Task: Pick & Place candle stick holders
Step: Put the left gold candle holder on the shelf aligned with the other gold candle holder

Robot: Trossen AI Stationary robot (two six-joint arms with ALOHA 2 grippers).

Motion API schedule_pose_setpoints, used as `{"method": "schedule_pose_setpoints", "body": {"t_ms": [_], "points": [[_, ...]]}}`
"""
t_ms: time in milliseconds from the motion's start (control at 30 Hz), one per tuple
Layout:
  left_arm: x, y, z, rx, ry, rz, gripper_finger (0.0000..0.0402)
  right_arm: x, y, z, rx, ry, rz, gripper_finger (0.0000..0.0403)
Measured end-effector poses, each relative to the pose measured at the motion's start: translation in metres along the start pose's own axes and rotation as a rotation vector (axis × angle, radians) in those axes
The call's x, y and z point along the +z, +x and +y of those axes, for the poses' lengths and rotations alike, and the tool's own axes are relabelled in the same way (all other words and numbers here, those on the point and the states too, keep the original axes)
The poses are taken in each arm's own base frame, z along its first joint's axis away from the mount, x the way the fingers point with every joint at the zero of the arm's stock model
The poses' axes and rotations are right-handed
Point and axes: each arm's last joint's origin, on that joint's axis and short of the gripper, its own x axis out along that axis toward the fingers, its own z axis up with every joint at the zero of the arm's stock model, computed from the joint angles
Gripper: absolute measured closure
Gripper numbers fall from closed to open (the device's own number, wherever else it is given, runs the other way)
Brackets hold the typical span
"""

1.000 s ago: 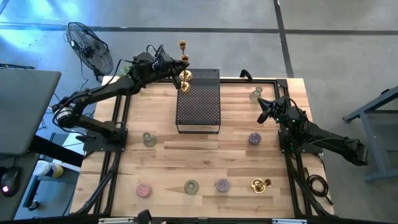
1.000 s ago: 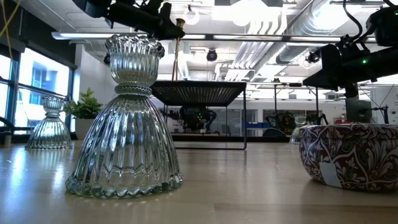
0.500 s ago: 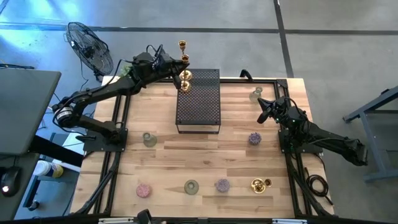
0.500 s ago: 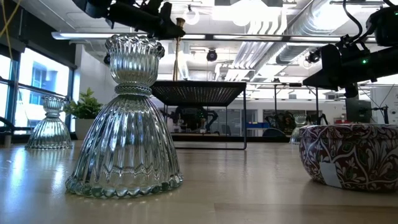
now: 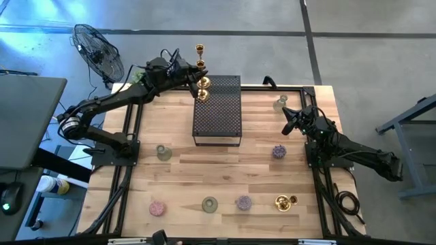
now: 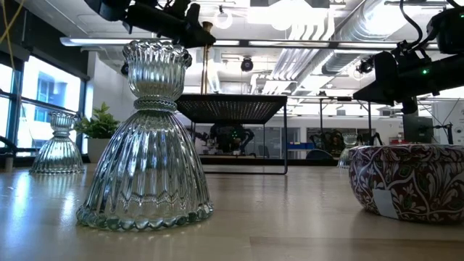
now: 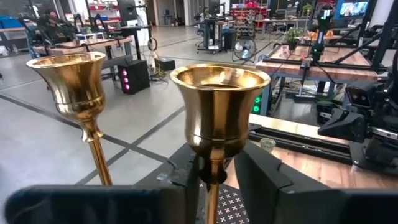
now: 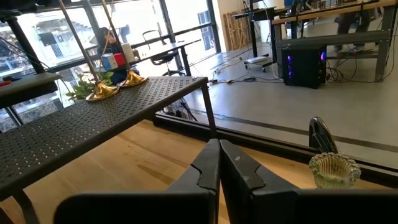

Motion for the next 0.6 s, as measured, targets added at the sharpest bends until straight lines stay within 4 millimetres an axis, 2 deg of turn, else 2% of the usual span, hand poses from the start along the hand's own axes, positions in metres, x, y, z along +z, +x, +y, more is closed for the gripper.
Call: {"method": "schedule_pose_setpoints", "body": {"t_ms": [167,333,600], "points": [[0.001,-0.002,0.0,-0.002,0.0,0.002,0.0258,0.0,0.0,0.0,0.0,0.0,0.0,0.0402],[0.009,-0.015,-0.002,-0.018,0.035,0.015,0.0223,0.0,0.0,0.0,0.0,0.0,0.0,0.0402],[0.022,-0.039,-0.004,0.006,0.075,0.022,0.0204,0.0,0.0,0.0,0.0,0.0,0.0,0.0402]]}}
